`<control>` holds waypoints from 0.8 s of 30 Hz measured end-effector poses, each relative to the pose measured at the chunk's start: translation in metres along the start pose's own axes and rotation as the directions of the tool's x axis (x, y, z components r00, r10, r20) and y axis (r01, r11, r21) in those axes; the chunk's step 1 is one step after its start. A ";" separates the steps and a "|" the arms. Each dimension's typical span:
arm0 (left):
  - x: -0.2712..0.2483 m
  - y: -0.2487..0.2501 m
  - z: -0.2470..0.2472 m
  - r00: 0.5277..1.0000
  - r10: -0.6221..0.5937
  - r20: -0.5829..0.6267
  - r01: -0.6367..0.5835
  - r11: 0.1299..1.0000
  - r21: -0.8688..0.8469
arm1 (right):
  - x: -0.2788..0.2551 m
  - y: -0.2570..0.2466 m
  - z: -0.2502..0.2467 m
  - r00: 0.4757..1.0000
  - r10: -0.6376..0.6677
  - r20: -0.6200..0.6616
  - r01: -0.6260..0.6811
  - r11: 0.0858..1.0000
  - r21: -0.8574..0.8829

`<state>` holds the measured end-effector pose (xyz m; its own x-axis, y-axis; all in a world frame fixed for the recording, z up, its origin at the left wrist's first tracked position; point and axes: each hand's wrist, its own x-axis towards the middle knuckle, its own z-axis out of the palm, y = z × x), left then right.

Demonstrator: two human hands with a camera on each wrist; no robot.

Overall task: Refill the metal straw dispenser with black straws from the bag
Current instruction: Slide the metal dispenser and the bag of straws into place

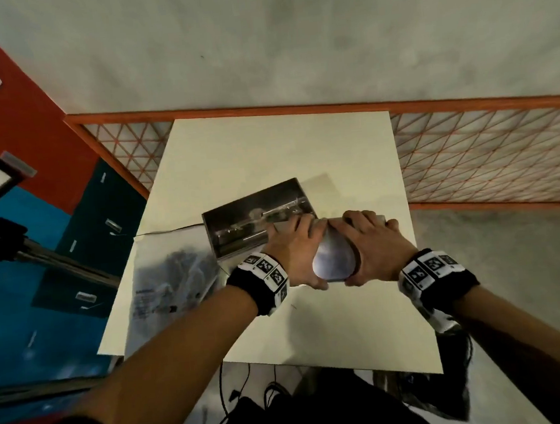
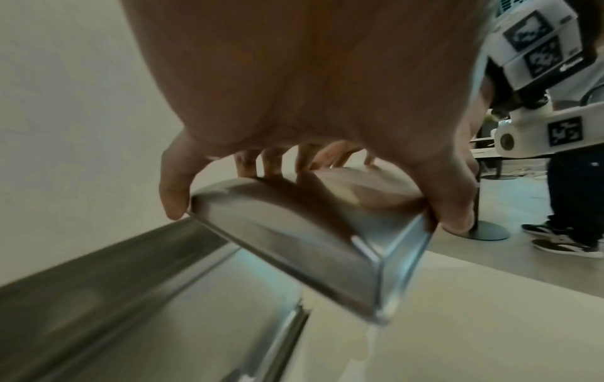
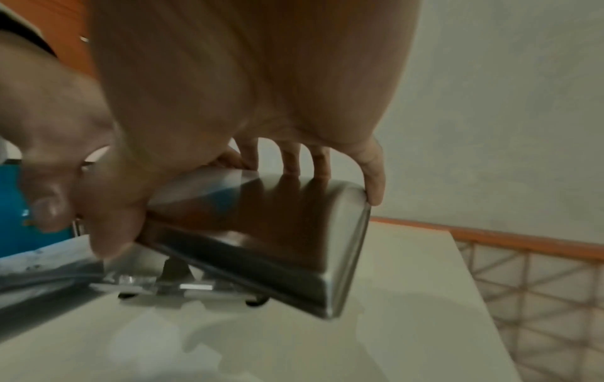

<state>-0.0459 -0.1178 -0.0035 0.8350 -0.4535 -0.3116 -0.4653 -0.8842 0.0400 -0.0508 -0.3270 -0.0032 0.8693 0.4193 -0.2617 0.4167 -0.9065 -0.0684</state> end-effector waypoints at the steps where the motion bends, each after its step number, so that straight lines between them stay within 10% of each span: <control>1: 0.001 0.009 0.004 1.000 0.015 0.023 -0.015 1.000 -0.002 | -0.009 0.003 0.007 1.000 0.022 0.019 -0.022 0.999 0.024; 12: 0.006 0.080 0.094 0.947 0.131 0.294 -0.099 0.988 -0.120 | -0.074 0.012 0.099 0.955 0.100 0.279 -0.141 0.982 0.129; 24: 0.000 0.102 0.146 0.931 0.152 0.332 -0.106 0.983 -0.152 | -0.095 0.017 0.146 0.945 0.084 0.315 -0.123 0.987 0.107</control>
<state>-0.1362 -0.1921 -0.1379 0.6096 -0.5195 -0.5988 -0.5014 -0.8377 0.2164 -0.1652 -0.3897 -0.1202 0.7732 0.3048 -0.5562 0.2757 -0.9513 -0.1381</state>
